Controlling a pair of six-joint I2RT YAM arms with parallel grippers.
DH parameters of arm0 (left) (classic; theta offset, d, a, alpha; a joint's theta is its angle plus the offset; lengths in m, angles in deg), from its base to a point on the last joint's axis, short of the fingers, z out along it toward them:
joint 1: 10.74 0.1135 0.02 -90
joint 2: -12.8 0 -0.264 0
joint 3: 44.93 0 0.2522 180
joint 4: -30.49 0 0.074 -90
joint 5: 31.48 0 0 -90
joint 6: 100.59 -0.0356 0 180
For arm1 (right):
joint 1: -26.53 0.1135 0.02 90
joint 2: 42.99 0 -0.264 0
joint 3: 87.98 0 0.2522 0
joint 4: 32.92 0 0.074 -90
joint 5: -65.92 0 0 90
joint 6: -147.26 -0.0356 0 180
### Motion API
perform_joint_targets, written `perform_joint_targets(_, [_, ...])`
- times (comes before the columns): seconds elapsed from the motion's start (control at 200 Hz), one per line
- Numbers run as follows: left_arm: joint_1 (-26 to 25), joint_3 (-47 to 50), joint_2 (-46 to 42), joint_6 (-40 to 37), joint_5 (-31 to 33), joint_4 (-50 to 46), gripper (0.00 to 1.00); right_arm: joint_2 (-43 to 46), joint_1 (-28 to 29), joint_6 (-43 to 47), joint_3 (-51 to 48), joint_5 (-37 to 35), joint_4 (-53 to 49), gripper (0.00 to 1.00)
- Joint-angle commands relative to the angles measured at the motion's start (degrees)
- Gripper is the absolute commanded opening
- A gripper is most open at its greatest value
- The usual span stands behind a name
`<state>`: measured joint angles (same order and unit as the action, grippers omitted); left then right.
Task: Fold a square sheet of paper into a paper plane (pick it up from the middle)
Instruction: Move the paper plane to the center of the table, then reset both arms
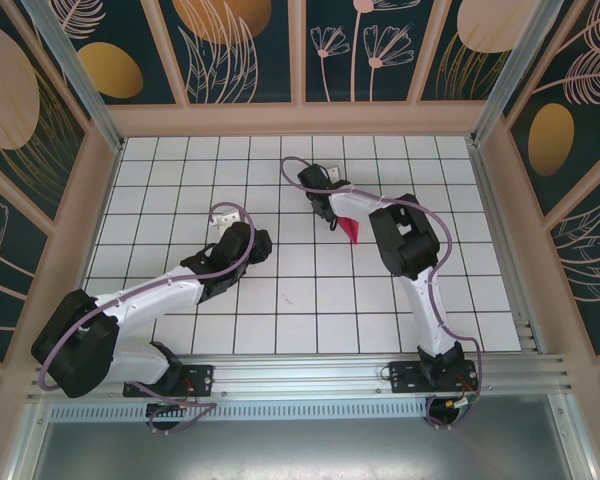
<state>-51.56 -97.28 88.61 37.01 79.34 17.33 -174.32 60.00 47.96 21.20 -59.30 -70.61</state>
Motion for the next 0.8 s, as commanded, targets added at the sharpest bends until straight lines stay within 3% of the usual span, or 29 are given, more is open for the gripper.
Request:
perform_joint_targets(0.0, [0.0, -0.3, 0.1, -0.3, -0.2, -0.3, 0.66, 0.2, -0.8, -1.0, 1.5, 6.7, -6.7, 0.07])
perform_joint_targets(0.15, [0.1, -0.8, 0.2, -0.6, 0.0, -0.5, 0.66, 2.4, -1.7, -0.7, 3.6, 7.0, -8.7, 0.2])
perform_joint_targets(0.52, [0.1, -2.5, 1.7, -1.5, 0.1, -1.3, 0.66, 11.8, -1.8, -1.1, 6.0, 11.4, -12.1, 0.43])
perform_joint_targets(0.796, [0.6, -3.2, 0.7, -2.7, 3.1, -2.7, 0.66, 27.2, -1.8, -1.8, -0.8, 9.7, -7.6, 0.47])
